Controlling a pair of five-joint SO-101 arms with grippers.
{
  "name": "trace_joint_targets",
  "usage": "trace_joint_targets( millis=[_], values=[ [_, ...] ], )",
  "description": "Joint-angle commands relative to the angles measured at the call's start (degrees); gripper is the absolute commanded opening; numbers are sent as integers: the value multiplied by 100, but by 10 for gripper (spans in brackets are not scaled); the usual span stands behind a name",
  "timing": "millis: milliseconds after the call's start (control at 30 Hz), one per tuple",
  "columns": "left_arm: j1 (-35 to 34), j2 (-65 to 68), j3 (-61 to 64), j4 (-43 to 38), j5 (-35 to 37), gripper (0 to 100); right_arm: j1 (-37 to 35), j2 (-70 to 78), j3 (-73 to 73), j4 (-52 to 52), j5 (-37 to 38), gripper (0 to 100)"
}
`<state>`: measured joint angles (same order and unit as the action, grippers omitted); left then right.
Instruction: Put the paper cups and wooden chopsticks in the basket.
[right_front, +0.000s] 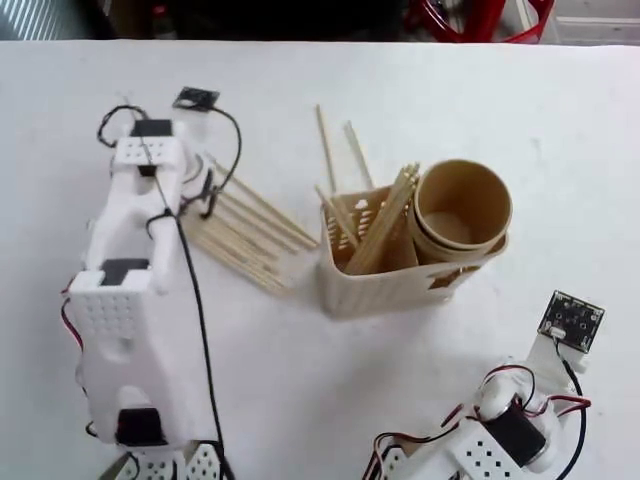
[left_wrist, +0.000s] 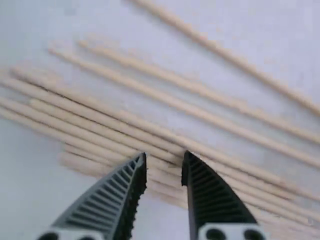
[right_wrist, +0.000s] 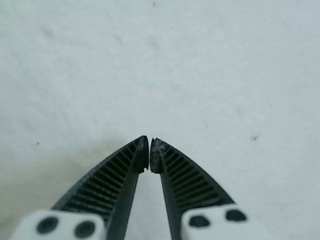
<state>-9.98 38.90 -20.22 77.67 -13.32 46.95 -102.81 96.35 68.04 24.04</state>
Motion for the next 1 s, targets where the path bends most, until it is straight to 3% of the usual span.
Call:
trace_joint_targets(
  millis=[0, 200, 300, 567, 967],
  values=[
    [-400, -4, -246, 220, -448, 124, 40, -48, 53, -57, -18, 19],
    [-699, 22, -202, 325, -1081, 124, 40, -48, 53, -57, -18, 19],
    [-787, -22, -264, 404, -1073, 124, 40, -48, 53, -57, -18, 19],
    [-1007, -251, -26, 484, 536, 124, 40, -48, 53, -57, -18, 19],
    [-1147, -295, 1064, -105, 607, 124, 40, -48, 53, -57, -18, 19]
  ],
)
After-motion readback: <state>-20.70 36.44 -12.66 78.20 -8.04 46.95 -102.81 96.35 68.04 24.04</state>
